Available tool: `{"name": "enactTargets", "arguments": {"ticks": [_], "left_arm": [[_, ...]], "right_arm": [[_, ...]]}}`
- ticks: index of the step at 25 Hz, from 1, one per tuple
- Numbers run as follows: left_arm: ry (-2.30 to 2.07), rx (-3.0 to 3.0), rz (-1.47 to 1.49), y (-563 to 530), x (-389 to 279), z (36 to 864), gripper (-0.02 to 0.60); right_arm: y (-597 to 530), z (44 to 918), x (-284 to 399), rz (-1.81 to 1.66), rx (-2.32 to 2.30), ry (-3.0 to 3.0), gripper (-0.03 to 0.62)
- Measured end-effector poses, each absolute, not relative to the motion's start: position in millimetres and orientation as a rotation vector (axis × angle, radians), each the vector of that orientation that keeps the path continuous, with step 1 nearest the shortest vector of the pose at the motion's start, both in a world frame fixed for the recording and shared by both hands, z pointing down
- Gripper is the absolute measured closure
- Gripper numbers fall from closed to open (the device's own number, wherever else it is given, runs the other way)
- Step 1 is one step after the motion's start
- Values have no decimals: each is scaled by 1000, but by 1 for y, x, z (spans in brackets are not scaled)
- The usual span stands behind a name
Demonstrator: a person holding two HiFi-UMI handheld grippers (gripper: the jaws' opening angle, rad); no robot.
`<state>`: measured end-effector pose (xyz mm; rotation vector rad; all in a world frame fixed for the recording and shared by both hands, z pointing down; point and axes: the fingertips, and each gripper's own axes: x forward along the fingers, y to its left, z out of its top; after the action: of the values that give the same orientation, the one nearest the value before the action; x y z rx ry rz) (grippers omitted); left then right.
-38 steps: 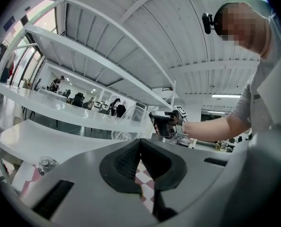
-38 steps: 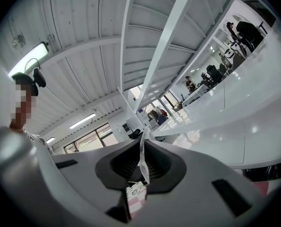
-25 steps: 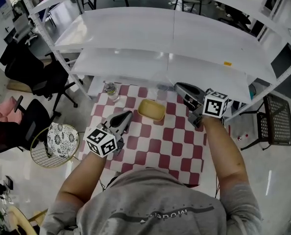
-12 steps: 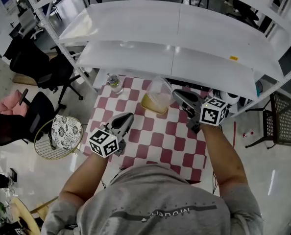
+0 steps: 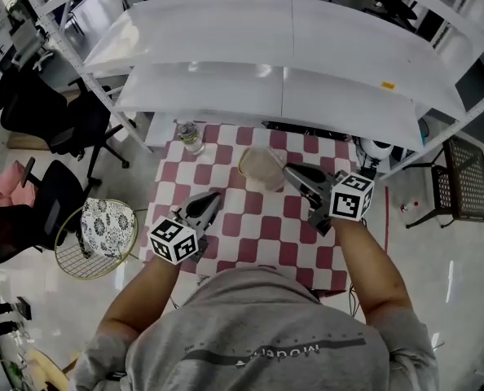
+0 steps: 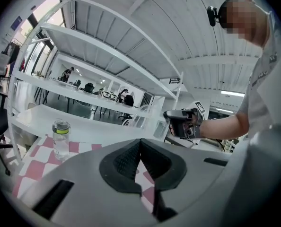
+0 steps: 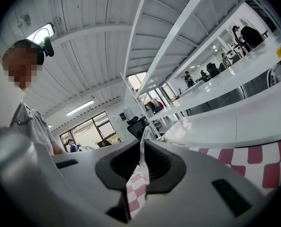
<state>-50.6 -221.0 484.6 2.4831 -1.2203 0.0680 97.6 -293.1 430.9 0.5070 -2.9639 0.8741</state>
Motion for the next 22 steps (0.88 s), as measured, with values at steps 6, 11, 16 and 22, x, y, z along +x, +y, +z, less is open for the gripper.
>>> {"name": "enactTargets", "arguments": {"ticks": [6, 11, 16, 22], "left_arm": [[-1052, 2504, 129, -215, -68, 510, 569], [-939, 2514, 179, -202, -74, 526, 569], [-904, 2486, 195, -190, -79, 542, 569], [-908, 2431, 198, -177, -80, 564, 569]], "right_arm": [[-268, 456, 73, 968, 615, -2925, 553], [-246, 476, 62, 1062, 682, -2901, 552], [-227, 492, 53, 1160, 690, -2886, 553], [-213, 511, 52, 1318, 700, -2902, 552]]}}
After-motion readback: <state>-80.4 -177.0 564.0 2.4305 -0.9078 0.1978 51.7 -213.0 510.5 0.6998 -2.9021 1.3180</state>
